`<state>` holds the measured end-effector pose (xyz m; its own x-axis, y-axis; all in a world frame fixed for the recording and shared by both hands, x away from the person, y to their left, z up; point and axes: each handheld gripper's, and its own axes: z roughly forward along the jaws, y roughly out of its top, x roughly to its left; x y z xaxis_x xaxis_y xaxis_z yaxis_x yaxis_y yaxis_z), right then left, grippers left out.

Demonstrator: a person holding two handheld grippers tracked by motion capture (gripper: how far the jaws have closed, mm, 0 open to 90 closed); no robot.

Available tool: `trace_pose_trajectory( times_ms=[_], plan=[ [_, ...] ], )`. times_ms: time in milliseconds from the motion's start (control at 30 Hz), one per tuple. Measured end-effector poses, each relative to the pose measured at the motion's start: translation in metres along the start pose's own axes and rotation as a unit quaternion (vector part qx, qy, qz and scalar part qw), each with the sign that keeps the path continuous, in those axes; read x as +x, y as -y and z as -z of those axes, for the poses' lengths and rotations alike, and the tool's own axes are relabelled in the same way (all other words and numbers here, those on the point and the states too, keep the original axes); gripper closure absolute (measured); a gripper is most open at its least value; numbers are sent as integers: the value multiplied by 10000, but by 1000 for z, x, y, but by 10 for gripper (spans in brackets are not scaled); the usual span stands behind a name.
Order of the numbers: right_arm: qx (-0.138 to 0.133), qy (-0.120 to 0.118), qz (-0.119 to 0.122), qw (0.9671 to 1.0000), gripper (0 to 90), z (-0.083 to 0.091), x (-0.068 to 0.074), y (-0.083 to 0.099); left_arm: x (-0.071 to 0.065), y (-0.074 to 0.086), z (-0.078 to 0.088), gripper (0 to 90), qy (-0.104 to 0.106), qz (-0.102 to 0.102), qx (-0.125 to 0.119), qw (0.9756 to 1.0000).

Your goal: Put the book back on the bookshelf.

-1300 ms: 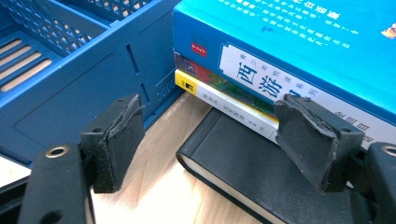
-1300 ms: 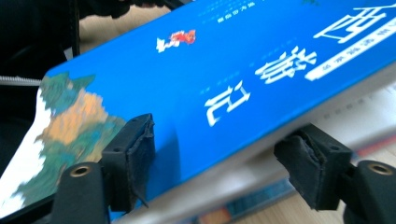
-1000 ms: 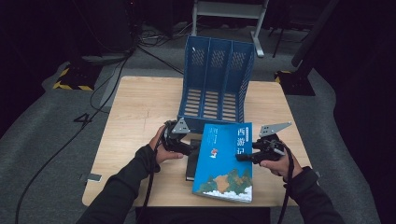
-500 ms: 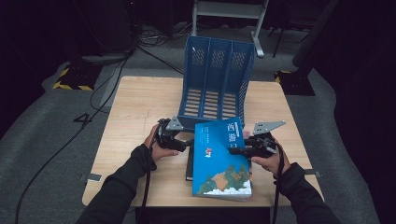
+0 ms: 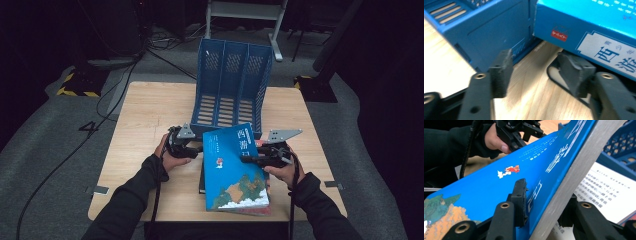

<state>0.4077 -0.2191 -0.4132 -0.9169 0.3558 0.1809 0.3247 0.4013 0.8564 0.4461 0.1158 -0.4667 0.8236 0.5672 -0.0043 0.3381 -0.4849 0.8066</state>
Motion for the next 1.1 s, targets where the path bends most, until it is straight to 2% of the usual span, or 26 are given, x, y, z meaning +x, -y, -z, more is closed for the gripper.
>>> trace_pose_trajectory(
  times_ms=[67,133,200,367,400,500,567,667,767,867,933,1100],
  plan=[
    [-67,3,35,10000,661,2,1,-2,0,-1,2,574,61,41,-79,9999],
    [-91,7,59,9999,663,2,2,-3,-2,-4,7,590,10,-53,-175,9998],
    [-149,39,96,9998,668,4,4,-7,-2,-8,13,656,124,-2,-274,9995],
    [-237,62,195,9995,674,10,8,-14,-4,-20,25,778,170,-42,-429,9989],
    [-263,102,227,9993,678,12,9,-16,-4,-24,27,778,232,-40,-478,9986],
    [-347,185,299,9988,685,17,10,-21,-3,-35,31,857,351,7,-529,9980],
    [-444,222,339,9982,690,21,12,-22,-1,-42,36,868,481,14,-648,9967],
    [-541,262,437,9972,693,27,14,-24,-3,-53,38,891,461,-96,-653,9968],
    [-612,432,567,9956,696,32,17,-26,-1,-65,40,899,486,-175,-685,9963],
    [-800,624,726,9922,710,37,21,-28,2,-80,45,899,609,-259,-776,9948],
    [-915,771,820,9894,722,41,23,-30,3,-87,47,900,606,-298,-836,9942],
    [-1110,907,913,9855,749,47,24,-33,-1,-101,52,900,640,-399,-902,9931]
  ],
)
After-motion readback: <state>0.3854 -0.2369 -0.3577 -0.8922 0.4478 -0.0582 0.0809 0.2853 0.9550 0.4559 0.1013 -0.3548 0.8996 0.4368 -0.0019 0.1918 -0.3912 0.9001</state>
